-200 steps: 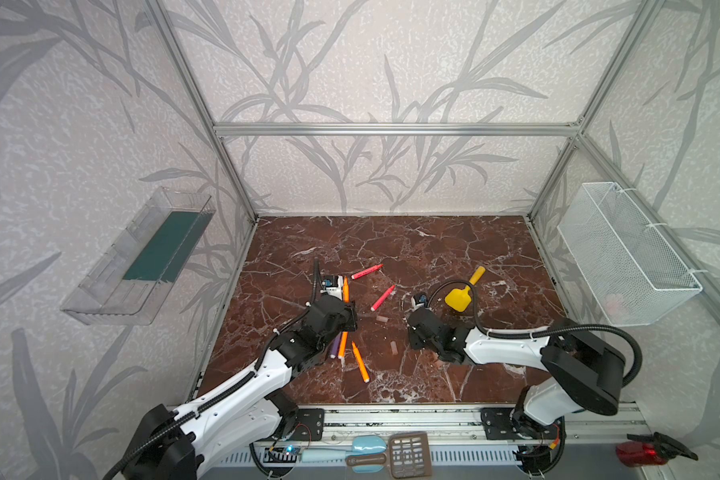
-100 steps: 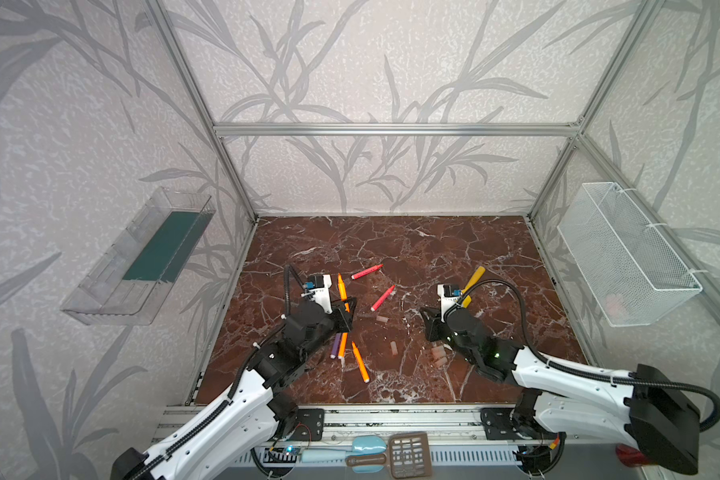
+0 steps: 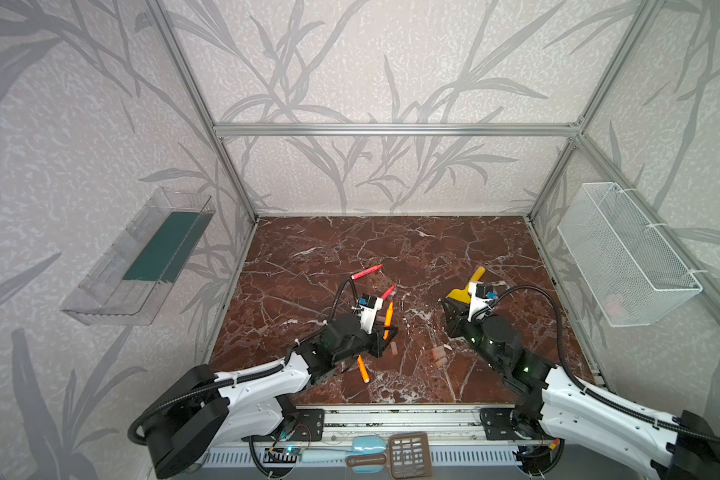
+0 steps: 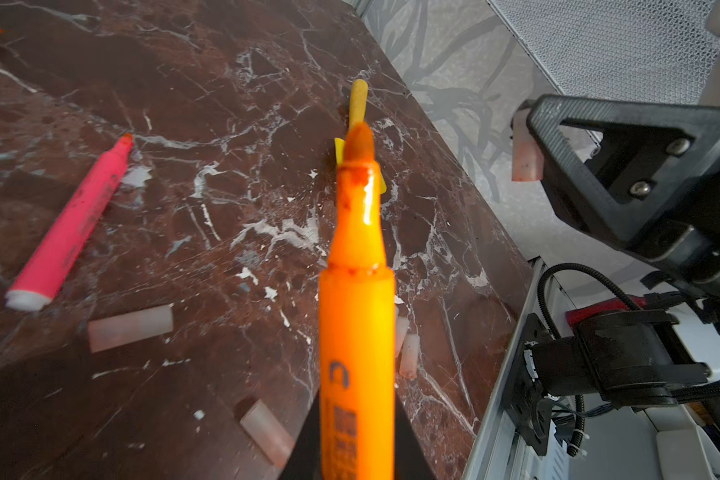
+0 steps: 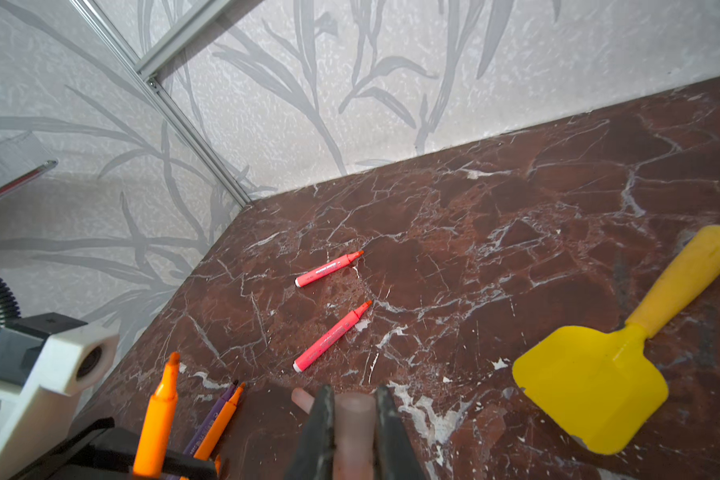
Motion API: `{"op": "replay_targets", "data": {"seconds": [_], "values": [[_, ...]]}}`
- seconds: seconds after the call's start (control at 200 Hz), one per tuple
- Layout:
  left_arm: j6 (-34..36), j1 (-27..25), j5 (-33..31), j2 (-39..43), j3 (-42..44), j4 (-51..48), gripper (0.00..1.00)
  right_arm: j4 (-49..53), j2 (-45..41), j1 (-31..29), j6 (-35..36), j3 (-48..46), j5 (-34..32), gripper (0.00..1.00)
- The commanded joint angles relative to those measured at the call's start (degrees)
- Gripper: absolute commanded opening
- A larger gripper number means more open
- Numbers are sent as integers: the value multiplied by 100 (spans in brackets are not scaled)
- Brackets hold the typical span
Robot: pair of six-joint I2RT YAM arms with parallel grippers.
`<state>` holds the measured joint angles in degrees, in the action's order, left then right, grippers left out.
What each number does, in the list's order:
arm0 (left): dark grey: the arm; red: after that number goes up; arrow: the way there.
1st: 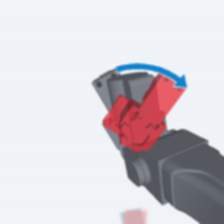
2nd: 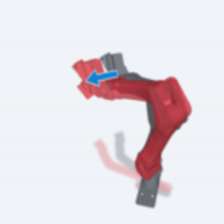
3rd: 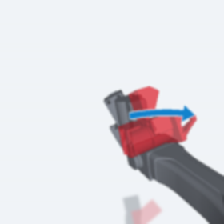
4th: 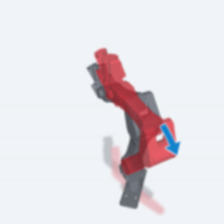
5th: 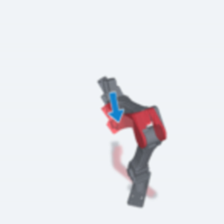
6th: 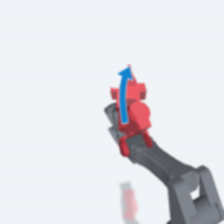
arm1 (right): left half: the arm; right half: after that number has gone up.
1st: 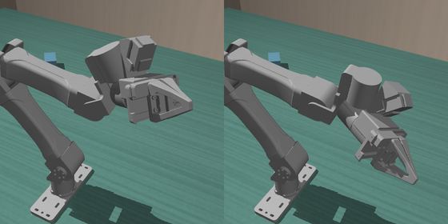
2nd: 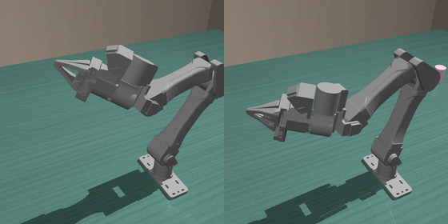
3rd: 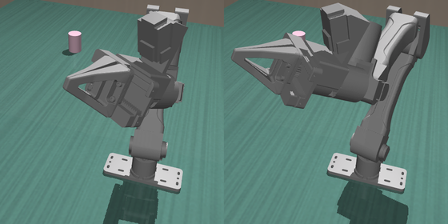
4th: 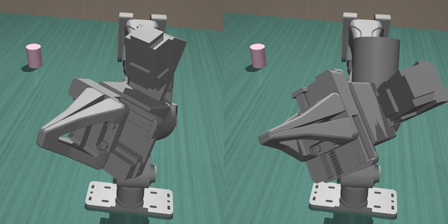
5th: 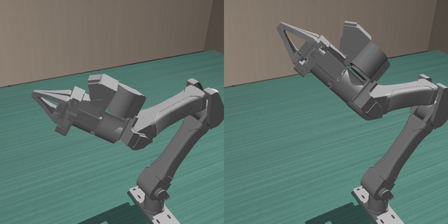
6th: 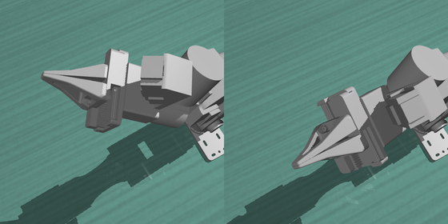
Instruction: Insert the pens into the pen caps
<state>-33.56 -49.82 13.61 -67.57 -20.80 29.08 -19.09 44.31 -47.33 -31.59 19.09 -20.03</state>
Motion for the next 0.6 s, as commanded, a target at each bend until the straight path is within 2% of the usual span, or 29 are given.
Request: {"op": "replay_targets", "data": {"seconds": [0.0,0.37,0.595], "values": [[218,-188,15,-466,-150,793,0,-394,-107,99,127,-93,219,0],[514,-700,16,-1537,-741,1099,0,-717,132,274,-265,19,429,0],[686,-953,-84,-1693,-912,1051,0,-573,312,321,-378,325,701,0]]}}
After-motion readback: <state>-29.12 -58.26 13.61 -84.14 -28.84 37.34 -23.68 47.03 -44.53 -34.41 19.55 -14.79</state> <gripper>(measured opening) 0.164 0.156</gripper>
